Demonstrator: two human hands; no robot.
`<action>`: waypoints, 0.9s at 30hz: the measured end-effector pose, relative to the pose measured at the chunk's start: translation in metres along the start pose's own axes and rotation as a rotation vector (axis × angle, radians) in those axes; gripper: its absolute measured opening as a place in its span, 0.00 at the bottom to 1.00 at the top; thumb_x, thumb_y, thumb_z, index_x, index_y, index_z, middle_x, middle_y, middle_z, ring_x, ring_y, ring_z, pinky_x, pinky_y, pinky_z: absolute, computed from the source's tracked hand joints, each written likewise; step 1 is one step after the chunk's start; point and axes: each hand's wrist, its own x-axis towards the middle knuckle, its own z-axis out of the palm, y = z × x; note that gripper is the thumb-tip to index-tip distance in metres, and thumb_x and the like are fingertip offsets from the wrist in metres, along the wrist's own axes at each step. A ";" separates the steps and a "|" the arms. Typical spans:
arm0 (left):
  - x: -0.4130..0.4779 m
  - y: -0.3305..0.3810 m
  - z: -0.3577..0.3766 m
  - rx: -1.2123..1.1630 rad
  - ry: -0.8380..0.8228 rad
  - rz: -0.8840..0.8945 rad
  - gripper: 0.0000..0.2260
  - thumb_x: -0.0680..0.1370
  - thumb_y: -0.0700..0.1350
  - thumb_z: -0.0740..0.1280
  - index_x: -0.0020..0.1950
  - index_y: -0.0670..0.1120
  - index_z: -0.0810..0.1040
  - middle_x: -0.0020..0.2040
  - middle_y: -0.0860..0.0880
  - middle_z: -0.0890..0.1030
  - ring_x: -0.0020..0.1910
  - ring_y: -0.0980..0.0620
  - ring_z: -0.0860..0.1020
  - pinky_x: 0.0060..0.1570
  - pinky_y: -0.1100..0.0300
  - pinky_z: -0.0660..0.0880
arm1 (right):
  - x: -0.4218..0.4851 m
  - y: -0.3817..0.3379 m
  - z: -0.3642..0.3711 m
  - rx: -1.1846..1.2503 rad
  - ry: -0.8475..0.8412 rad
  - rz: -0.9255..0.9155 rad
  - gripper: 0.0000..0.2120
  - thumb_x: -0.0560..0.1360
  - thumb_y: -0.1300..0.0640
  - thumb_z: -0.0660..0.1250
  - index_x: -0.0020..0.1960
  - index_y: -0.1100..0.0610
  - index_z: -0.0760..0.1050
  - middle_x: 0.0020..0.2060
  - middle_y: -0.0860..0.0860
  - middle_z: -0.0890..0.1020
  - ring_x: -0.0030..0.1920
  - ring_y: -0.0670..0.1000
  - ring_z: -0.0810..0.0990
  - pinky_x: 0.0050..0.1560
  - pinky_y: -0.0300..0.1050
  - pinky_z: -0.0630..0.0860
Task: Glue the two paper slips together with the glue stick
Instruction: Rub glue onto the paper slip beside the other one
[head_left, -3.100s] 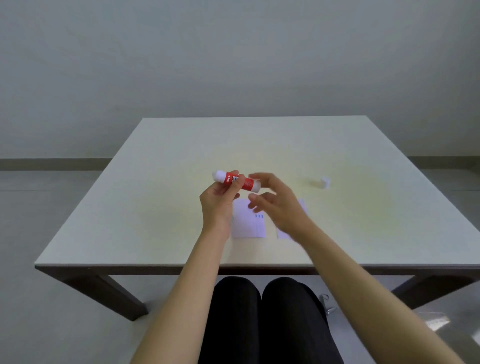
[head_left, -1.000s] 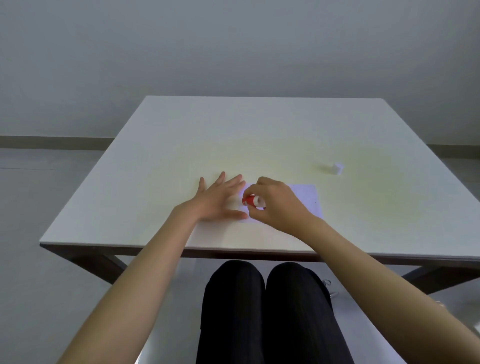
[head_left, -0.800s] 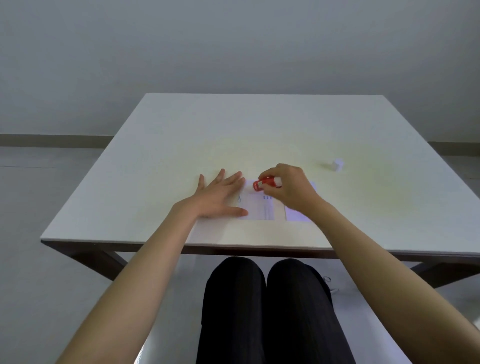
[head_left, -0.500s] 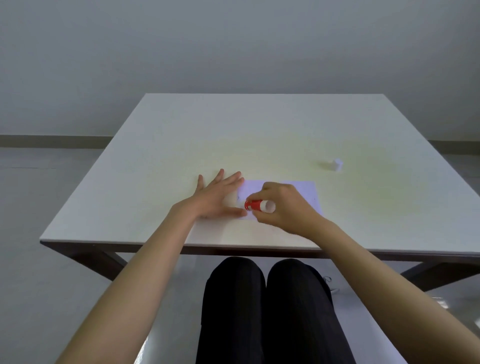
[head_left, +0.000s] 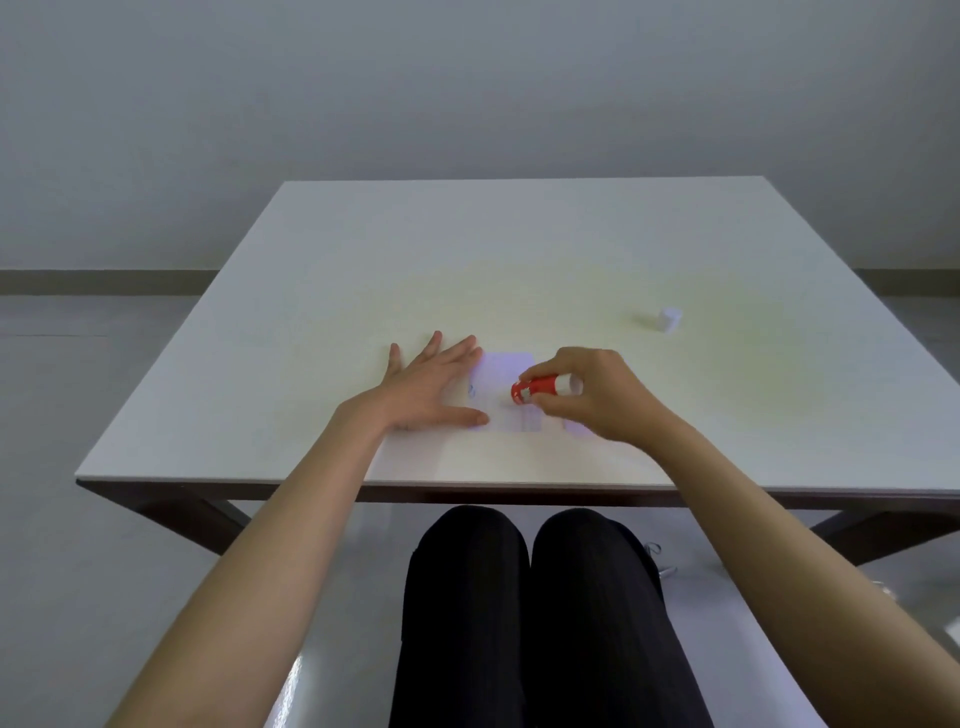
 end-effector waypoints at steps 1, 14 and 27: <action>0.000 0.000 0.000 0.002 -0.002 0.001 0.41 0.72 0.65 0.63 0.77 0.55 0.45 0.78 0.60 0.42 0.77 0.52 0.36 0.70 0.37 0.32 | 0.002 0.004 -0.003 0.002 0.053 0.056 0.11 0.71 0.56 0.70 0.53 0.52 0.82 0.41 0.52 0.80 0.32 0.42 0.71 0.34 0.28 0.67; 0.000 0.000 0.001 -0.029 -0.009 -0.011 0.41 0.72 0.64 0.64 0.77 0.55 0.45 0.78 0.61 0.42 0.76 0.54 0.36 0.70 0.39 0.30 | -0.014 0.013 -0.019 0.038 0.078 0.141 0.10 0.71 0.58 0.70 0.52 0.53 0.83 0.40 0.52 0.79 0.27 0.37 0.71 0.29 0.27 0.66; -0.005 -0.001 0.002 -0.108 0.000 0.000 0.42 0.72 0.65 0.63 0.77 0.56 0.42 0.76 0.63 0.42 0.74 0.58 0.33 0.70 0.43 0.27 | -0.025 0.014 -0.031 0.270 0.247 0.260 0.09 0.72 0.55 0.70 0.51 0.48 0.82 0.32 0.51 0.80 0.29 0.47 0.74 0.33 0.37 0.71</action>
